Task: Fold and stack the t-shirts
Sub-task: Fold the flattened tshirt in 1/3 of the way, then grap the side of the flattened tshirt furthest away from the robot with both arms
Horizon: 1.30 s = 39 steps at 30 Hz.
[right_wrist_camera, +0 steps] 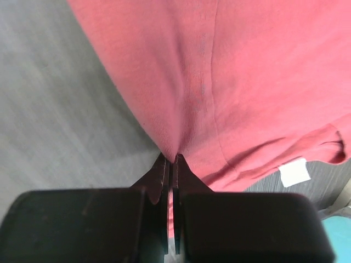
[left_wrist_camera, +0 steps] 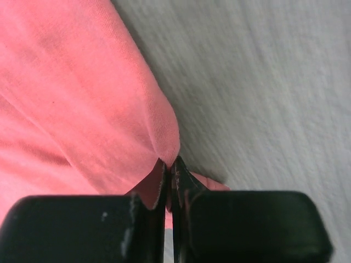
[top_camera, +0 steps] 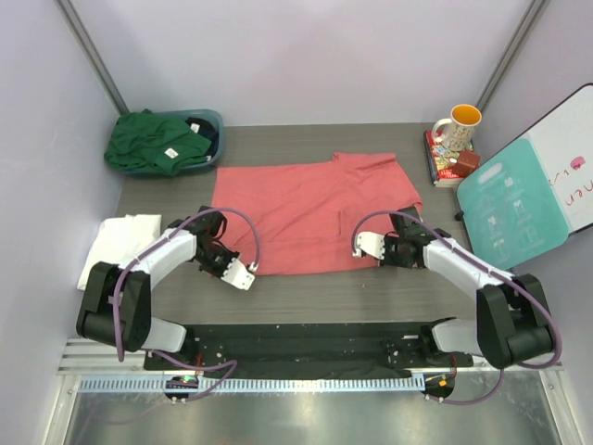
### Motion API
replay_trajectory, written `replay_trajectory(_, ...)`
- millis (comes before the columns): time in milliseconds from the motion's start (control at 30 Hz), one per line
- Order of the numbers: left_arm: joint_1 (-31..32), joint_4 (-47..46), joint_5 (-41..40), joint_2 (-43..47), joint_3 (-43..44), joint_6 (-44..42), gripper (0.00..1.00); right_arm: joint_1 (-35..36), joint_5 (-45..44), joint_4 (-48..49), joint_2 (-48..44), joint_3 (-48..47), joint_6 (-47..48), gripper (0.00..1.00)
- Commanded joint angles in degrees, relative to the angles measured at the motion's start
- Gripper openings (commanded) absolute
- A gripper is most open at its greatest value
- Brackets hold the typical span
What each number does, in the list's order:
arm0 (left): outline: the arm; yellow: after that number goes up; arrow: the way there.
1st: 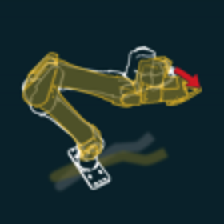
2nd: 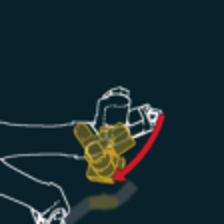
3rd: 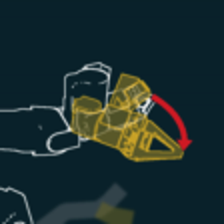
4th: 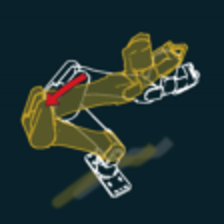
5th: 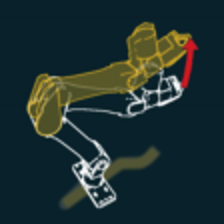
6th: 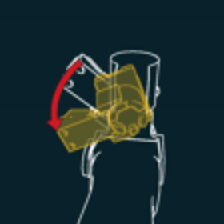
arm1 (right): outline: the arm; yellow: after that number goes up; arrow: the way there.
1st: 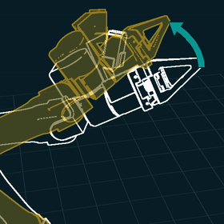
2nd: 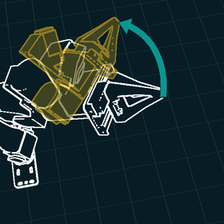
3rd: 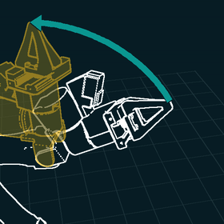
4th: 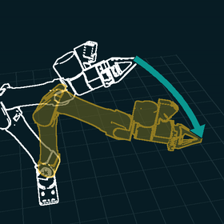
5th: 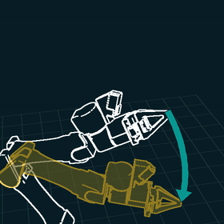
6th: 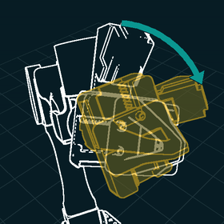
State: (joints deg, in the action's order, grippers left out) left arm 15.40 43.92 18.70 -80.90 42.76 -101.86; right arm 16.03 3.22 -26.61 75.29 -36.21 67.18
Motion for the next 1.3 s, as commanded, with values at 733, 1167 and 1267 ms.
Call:
replay_trajectory(733,-0.81,7.79,4.51,9.74,12.94,14.3,0.72,-0.12,5.21,-16.3,-11.49,-9.55,-4.12,0.72)
replay_trajectory(1167,-6.87,-2.35,1.34,-21.2,42.73,17.06,0.71,-17.52,12.68,-1.51,24.89,-46.48,-36.15,0.75)
replay_trajectory(1267,-7.84,3.18,0.47,-28.13,49.23,12.93,0.71,-19.28,13.65,-1.78,29.9,-52.64,-36.94,0.75)
